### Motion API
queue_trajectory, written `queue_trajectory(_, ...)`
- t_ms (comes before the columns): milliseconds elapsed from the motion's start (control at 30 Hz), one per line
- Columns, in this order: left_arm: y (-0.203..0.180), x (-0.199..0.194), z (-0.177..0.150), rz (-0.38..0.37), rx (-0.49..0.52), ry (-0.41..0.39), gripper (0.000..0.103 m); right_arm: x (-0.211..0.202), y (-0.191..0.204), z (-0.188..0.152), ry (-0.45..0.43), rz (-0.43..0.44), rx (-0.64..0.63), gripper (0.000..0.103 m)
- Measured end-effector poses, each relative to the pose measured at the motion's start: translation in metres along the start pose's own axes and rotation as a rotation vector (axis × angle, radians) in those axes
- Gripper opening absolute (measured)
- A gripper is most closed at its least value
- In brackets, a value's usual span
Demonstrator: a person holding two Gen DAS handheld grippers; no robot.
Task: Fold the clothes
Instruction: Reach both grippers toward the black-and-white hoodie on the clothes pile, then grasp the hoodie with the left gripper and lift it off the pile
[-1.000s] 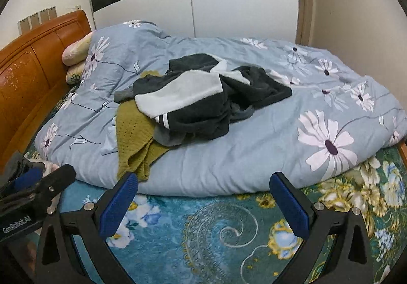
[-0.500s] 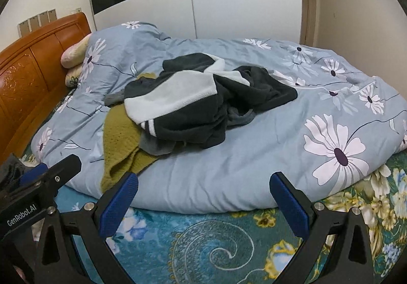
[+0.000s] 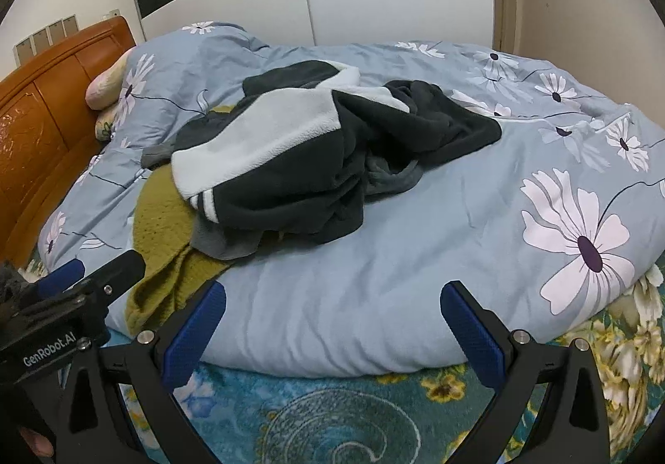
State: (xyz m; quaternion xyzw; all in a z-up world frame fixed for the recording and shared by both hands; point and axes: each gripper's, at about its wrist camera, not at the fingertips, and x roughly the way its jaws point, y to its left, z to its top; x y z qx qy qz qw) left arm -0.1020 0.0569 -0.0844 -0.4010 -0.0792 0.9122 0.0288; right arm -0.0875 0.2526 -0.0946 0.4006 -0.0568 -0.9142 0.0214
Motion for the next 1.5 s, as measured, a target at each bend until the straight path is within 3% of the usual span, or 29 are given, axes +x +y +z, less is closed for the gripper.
queue_trajectory(267,0.002,0.037,0.003,-0.017,-0.085,0.057,0.103,0.027,-0.006,0.003,0.024,0.002,-0.014,0.103)
queue_trajectory(833,-0.005,0.079,0.019,-0.072,-0.081,0.065,0.098,0.069,-0.012,0.007,0.052,0.007,-0.004,0.103)
queue_trajectory(1233,-0.011,0.102,0.037,-0.045,-0.074,0.05,0.097,0.075,-0.02,0.012,0.069,0.0,0.016,0.103)
queue_trajectory(1400,-0.019,0.107,0.048,-0.015,-0.05,0.044,0.084,0.07,-0.029,0.007,0.083,-0.018,0.018,0.103)
queue_trajectory(1500,-0.028,0.108,0.054,-0.01,-0.046,0.057,0.064,0.063,-0.037,0.004,0.087,-0.028,0.036,0.103)
